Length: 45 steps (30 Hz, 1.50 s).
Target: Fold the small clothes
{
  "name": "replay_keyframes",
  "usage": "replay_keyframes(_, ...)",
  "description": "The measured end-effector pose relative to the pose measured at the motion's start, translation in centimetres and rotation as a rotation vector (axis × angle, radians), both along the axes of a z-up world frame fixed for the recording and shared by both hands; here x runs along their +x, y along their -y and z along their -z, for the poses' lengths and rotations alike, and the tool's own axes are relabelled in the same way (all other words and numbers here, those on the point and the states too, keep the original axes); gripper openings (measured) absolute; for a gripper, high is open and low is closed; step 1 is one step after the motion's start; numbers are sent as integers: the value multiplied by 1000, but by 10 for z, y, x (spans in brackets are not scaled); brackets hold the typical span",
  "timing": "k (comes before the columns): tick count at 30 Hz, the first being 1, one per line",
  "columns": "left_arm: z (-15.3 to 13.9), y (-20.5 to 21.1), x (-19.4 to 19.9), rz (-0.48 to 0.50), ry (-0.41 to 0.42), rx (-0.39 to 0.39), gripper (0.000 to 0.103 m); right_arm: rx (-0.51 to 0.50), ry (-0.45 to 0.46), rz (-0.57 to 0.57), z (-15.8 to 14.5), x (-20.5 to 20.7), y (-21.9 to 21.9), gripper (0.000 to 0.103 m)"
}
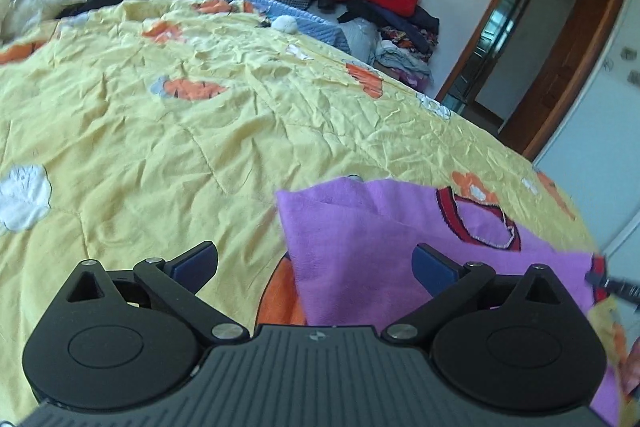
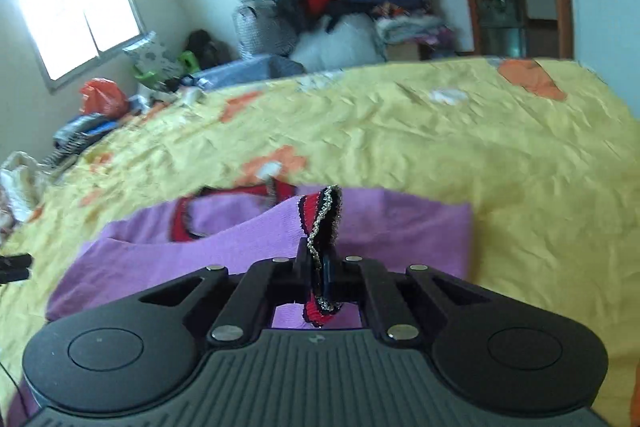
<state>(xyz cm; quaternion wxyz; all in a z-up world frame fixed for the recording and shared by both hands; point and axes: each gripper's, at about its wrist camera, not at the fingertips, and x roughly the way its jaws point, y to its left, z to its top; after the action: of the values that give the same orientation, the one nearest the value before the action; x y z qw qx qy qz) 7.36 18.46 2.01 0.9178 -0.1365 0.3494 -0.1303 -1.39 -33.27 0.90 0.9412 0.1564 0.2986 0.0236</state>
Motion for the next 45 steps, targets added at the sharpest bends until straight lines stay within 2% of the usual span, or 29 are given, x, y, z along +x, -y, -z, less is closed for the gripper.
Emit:
replay_keyframes(5, 4, 6, 3, -6, -27, 21, 102, -101, -60, 54, 30, 2, 5, 5)
replay_keyframes(7, 6, 13, 2, 11, -41, 48, 102, -76, -94, 34, 38, 6, 7, 14)
replay_keyframes(8, 7, 18, 0, 21, -41, 71, 102, -93, -113, 25, 37, 6, 4, 14)
replay_keyframes(10, 8, 30, -5, 46, -20, 125, 102, -182, -81, 51, 27, -4, -7, 24)
replay_keyframes(11, 9, 37, -8, 60, -7, 158, 101, -190, -55, 49, 21, -10, -10, 24)
replay_keyframes(13, 14, 56, -10, 76, 8, 282, 98, -157, -13, -8, 16, -19, -16, 24)
replay_keyframes(16, 32, 80, -6, 74, 25, 509, 95, -208, -42, -68, 26, -16, -33, 24)
replay_keyframes(17, 39, 82, -5, 71, 25, 550, 96, -228, -67, -77, 32, -14, -35, 23)
replay_keyframes(18, 43, 81, -5, 72, 38, 566, 103, -259, -88, -60, 37, -12, -35, 23)
replay_keyframes(20, 45, 75, -6, 49, 56, 593, 103, -274, -74, -21, 36, -18, -27, 23)
replay_keyframes(21, 43, 71, -6, 43, 52, 594, 103, -268, -79, 10, 34, -22, -19, 23)
replay_keyframes(23, 41, 61, -8, 26, 40, 579, 103, -285, -100, 105, 31, -30, -2, 39)
replay_keyframes(24, 39, 56, -9, 21, 32, 570, 103, -281, -108, 133, 31, -33, 8, 62)
replay_keyframes(25, 38, 50, -11, 16, 26, 552, 103, -275, -113, 154, 30, -38, 17, 70)
replay_keyframes(27, 32, 43, -20, 19, 24, 485, 102, -249, -79, 171, 23, -48, 23, 70)
replay_keyframes(31, 23, 37, -40, 61, 47, 386, 103, -96, 68, 2, 8, -50, 10, 68)
replay_keyframes(32, 23, 40, -42, 69, 51, 385, 103, -64, 72, -47, 10, -39, 4, 68)
replay_keyframes(34, 25, 47, -44, 76, 61, 399, 103, -52, 3, -74, 20, -11, -3, 68)
replay_keyframes(36, 31, 56, -41, 98, 67, 426, 103, -86, -106, -46, 37, 13, -4, 67)
replay_keyframes(38, 36, 65, -39, 89, 35, 478, 100, -237, -111, -30, 35, 10, -14, 68)
replay_keyframes(39, 35, 66, -42, 89, 33, 463, 101, -304, -135, 0, 31, 5, -20, 68)
replay_keyframes(40, 34, 66, -48, 94, 41, 432, 102, -325, -129, 9, 26, -6, -24, 70)
replay_keyframes(41, 34, 68, -55, 91, 46, 420, 103, -304, -108, -10, 23, -21, -25, 73)
replay_keyframes(42, 34, 74, -63, 87, 42, 431, 103, -290, -91, -35, 21, -35, -28, 81)
replay_keyframes(45, 40, 94, -89, 60, 24, 473, 103, -320, -89, -61, 29, -69, -47, 83)
